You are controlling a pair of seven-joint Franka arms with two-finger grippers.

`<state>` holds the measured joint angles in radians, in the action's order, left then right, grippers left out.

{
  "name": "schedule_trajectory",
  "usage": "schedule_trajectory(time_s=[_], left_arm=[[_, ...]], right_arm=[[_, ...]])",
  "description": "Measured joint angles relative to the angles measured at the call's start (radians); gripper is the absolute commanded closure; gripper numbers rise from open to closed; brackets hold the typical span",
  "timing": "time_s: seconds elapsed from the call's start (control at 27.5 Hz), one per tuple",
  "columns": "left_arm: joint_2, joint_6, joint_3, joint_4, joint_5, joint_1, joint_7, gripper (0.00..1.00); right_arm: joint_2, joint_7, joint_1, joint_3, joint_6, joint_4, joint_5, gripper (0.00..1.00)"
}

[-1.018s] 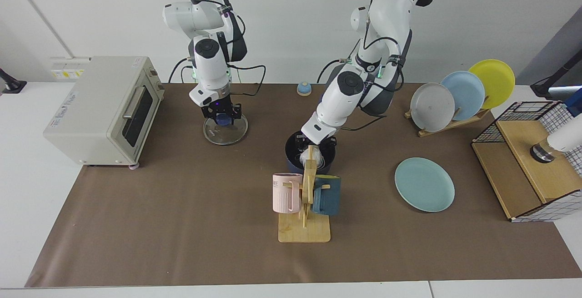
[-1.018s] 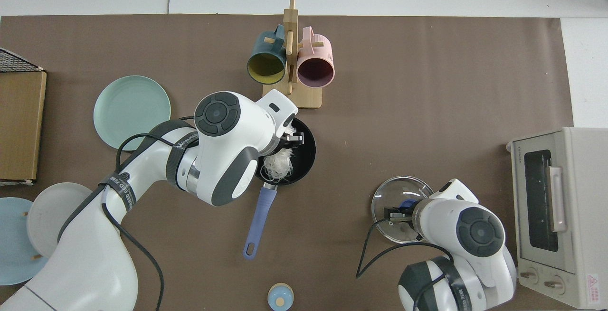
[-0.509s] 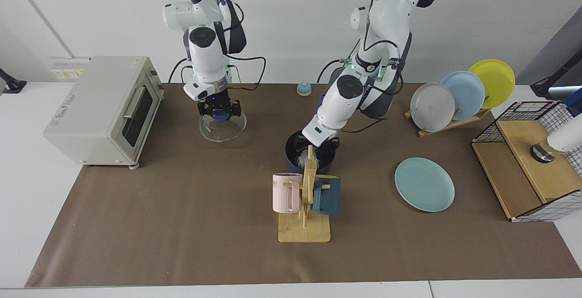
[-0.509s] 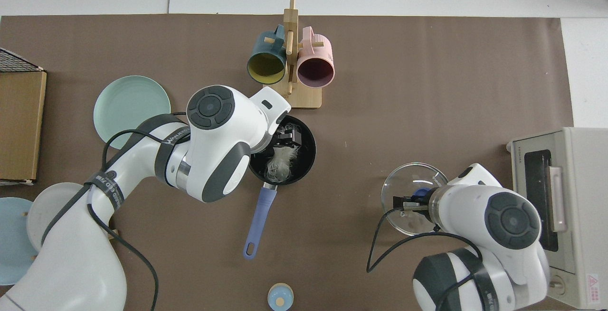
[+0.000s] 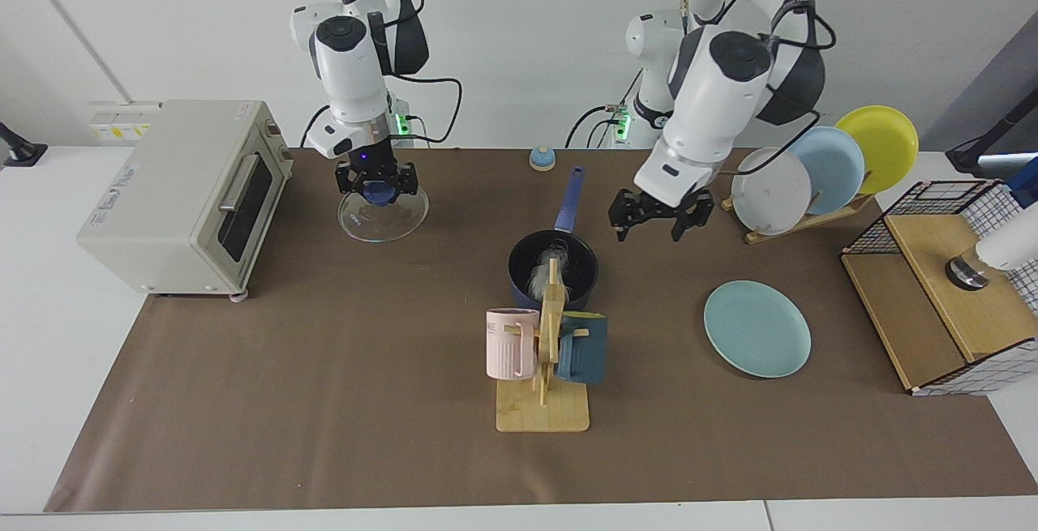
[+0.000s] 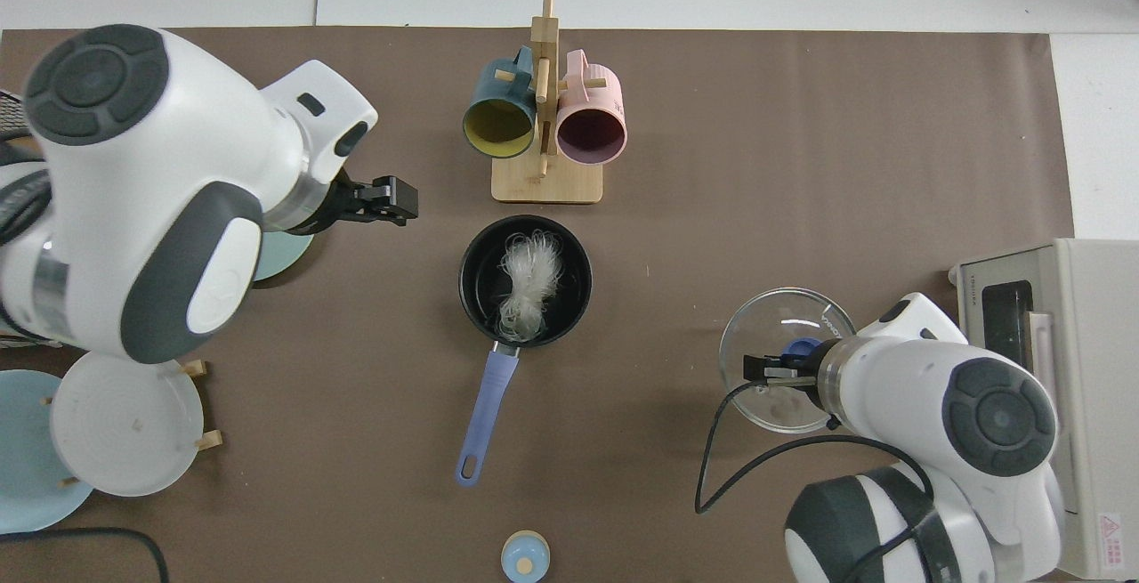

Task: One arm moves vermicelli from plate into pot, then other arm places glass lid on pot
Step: 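Withdraw the left gripper while the right gripper lifts the glass lid, then carry the glass lid over the pot with the right gripper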

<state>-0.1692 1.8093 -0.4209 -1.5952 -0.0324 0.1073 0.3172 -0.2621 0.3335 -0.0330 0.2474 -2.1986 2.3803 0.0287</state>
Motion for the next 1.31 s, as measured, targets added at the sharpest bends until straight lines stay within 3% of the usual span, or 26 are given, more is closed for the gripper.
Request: schedule_trajectory(time_s=[0.29, 0.62, 0.8, 1.09, 1.31], left_arm=[[0.093, -0.124, 0.163, 0.015, 0.001, 0.005, -0.191, 0.0], [0.103, -0.142, 0.247, 0.012, 0.005, 0.002, -0.224, 0.0], [0.103, -0.142, 0.283, 0.01, 0.042, -0.013, -0.224, 0.0], [0.104, -0.138, 0.29, 0.011, 0.07, -0.036, -0.218, 0.0], [0.104, -0.138, 0.29, 0.011, 0.07, -0.037, -0.218, 0.0]], right_arm=[[0.099, 0.19, -0.007, 0.113, 0.144, -0.229, 0.0, 1.0], [0.254, 0.357, -0.054, 0.16, 0.209, -0.45, -0.018, 1.0], [0.375, 0.48, -0.095, 0.181, 0.242, -0.573, -0.081, 1.0], [0.593, 0.738, -0.165, 0.259, 0.245, -0.763, -0.261, 1.0], [0.715, 0.832, -0.199, 0.289, 0.245, -0.873, -0.331, 1.0]])
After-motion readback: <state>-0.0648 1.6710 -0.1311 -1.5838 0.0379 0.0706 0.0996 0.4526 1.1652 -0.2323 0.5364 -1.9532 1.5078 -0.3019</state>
